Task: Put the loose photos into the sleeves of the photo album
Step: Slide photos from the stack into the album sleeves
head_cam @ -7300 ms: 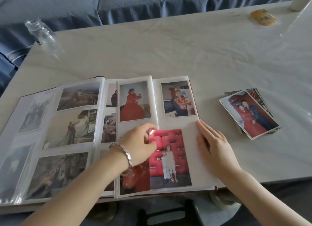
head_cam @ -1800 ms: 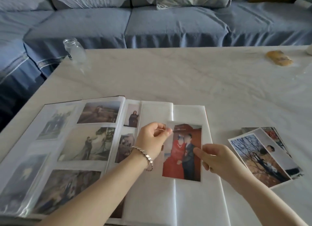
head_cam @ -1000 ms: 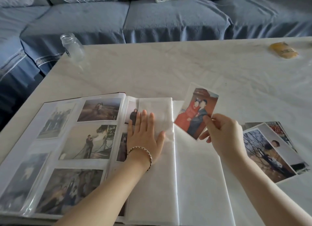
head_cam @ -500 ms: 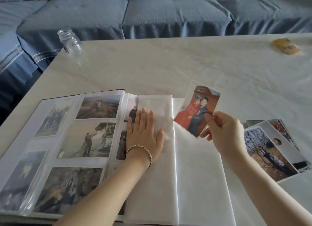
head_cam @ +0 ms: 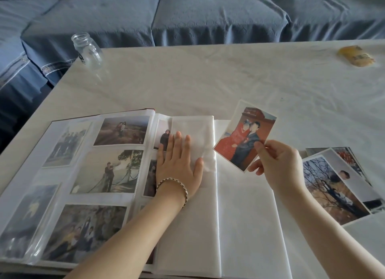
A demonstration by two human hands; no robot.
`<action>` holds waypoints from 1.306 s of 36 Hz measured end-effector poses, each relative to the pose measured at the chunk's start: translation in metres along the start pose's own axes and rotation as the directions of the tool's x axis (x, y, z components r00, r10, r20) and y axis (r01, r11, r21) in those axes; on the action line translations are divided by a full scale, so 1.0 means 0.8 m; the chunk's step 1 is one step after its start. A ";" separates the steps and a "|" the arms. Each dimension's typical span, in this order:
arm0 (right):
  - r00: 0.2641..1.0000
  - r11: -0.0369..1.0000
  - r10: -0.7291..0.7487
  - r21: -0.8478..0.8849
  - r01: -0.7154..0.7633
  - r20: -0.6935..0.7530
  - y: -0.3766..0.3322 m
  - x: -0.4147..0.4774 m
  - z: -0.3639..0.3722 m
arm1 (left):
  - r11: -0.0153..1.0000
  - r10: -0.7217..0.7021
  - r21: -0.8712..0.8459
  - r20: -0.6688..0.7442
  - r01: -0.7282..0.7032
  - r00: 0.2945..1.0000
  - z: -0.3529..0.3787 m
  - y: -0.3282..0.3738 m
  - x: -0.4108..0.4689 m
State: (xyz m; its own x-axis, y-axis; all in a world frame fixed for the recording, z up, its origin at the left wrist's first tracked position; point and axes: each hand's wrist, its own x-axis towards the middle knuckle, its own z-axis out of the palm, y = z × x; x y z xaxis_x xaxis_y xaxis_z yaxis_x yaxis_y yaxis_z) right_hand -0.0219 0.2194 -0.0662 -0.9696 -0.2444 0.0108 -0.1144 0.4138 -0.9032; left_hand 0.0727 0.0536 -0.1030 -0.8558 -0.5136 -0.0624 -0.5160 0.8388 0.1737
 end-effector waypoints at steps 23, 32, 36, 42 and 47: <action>0.920 0.978 0.210 -0.051 -0.204 0.331 -0.004 0.020 0.020 | 1.000 0.010 -0.018 0.048 -0.009 0.999 -0.007 0.000 -0.001; 0.842 0.919 0.394 -0.150 -0.364 0.369 -0.008 0.045 0.036 | 1.000 -0.006 -0.029 0.038 0.007 0.999 -0.007 0.002 -0.002; 0.835 0.939 0.331 -0.237 -0.247 0.439 -0.024 0.053 0.055 | 0.998 -0.004 -0.066 0.006 0.005 1.000 -0.005 0.002 -0.002; 0.850 0.965 0.233 -0.224 -0.140 0.473 -0.035 0.047 0.074 | 0.973 -0.041 -0.231 -0.065 0.025 0.997 -0.014 0.002 -0.009; 0.892 0.972 0.232 -0.131 -0.196 0.387 -0.022 0.038 0.074 | 0.996 0.018 -0.087 -0.051 -0.022 0.999 -0.025 -0.005 -0.022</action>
State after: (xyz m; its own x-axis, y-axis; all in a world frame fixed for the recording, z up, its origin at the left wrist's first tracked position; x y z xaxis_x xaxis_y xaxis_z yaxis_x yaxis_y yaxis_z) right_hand -0.0362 0.1531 -0.0756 -0.8080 -0.4617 -0.3661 0.0507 0.5645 -0.8239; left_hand 0.0905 0.0559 -0.0830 -0.8619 -0.5070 -0.0089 -0.4915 0.8310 0.2603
